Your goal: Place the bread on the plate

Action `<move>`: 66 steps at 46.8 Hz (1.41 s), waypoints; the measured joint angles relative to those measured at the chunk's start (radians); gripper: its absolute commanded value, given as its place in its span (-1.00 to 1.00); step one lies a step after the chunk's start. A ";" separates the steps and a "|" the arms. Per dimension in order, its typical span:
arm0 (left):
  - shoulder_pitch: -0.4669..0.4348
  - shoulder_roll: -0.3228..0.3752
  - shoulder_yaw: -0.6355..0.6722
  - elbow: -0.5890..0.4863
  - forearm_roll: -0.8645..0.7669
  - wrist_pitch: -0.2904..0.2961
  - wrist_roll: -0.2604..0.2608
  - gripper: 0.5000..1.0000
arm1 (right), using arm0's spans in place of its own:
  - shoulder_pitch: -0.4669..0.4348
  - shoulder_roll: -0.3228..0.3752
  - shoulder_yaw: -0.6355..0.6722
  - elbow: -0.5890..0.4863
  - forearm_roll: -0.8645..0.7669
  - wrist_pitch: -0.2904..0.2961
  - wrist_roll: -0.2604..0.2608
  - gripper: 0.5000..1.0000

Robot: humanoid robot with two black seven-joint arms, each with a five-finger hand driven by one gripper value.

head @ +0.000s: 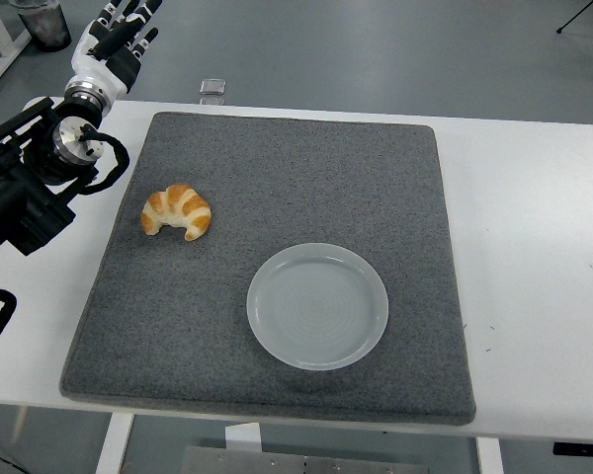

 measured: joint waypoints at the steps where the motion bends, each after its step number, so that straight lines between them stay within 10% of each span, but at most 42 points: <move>1: 0.000 0.000 0.000 0.001 0.001 0.000 0.000 0.96 | 0.000 0.000 0.000 0.000 0.000 0.000 0.000 0.81; 39: -0.031 0.007 0.044 0.092 0.112 -0.079 0.011 0.96 | 0.000 0.000 0.000 0.000 0.000 0.000 0.000 0.82; 49: -0.038 0.106 0.068 0.001 0.312 -0.134 0.019 0.96 | 0.000 0.000 0.000 0.000 0.000 0.000 0.000 0.81; 66: -0.193 0.296 0.466 -0.174 0.490 -0.258 0.028 0.96 | 0.000 0.000 0.000 0.000 0.000 0.000 0.000 0.81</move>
